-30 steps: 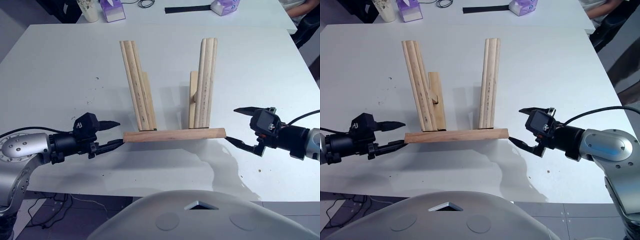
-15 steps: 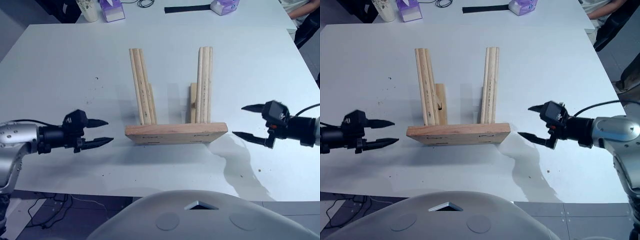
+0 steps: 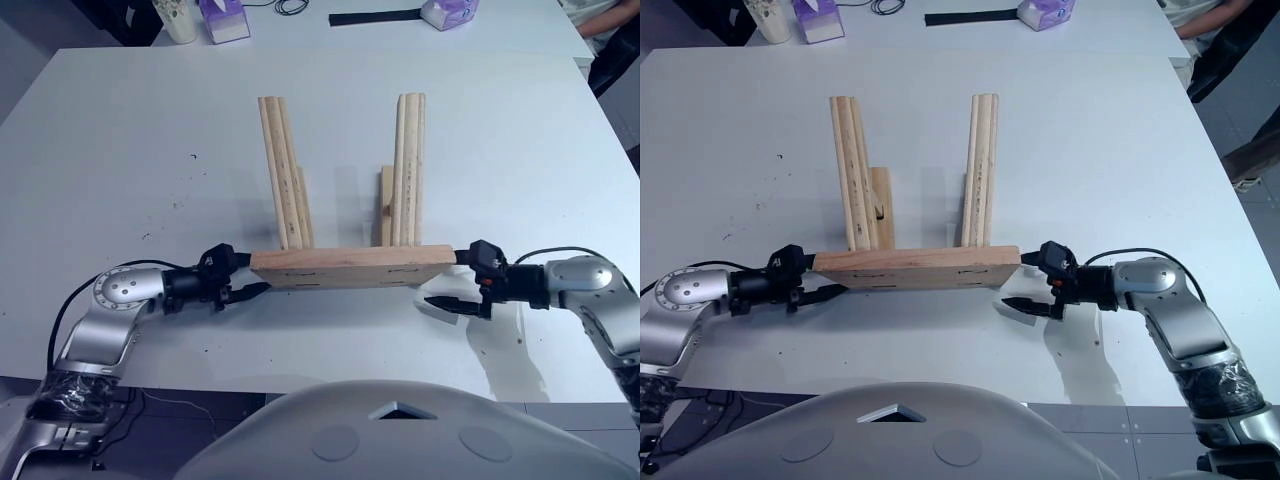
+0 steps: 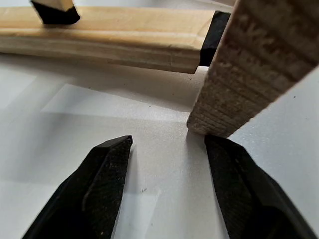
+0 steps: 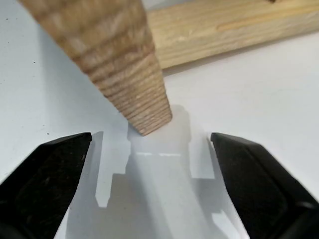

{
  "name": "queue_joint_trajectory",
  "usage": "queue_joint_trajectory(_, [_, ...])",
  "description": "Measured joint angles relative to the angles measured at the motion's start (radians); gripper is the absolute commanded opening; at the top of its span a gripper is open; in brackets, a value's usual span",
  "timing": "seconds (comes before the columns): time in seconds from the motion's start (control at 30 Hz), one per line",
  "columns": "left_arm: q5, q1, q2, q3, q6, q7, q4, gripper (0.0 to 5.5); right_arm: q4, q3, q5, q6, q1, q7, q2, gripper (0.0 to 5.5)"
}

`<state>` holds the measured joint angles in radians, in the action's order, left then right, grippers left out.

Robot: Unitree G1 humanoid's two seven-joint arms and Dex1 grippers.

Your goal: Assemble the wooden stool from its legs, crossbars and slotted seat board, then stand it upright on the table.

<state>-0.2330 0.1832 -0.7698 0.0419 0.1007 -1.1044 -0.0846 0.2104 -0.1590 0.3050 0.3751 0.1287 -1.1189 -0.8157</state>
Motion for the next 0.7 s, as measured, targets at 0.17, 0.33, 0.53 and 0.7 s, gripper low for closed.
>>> queue_joint_trajectory(0.17, [0.015,-0.039,0.021,0.04,-0.019,-0.009,0.026,2.7,-0.041,-0.044,-0.012,-0.039,-0.038,-0.013,0.042,4.24])
queue_joint_trajectory(0.33, [0.017,-0.06,0.027,0.049,-0.028,-0.011,0.048,2.02,-0.068,-0.054,-0.031,-0.064,-0.059,-0.014,0.051,3.47])
queue_joint_trajectory(0.53, [0.015,-0.06,0.032,0.052,-0.049,-0.021,0.059,1.49,-0.081,-0.056,-0.04,-0.091,-0.06,-0.029,0.047,2.57])
queue_joint_trajectory(0.7, [-0.008,-0.057,0.027,0.049,-0.024,-0.051,0.059,1.49,-0.085,-0.06,-0.05,-0.111,-0.058,-0.026,0.046,1.72])
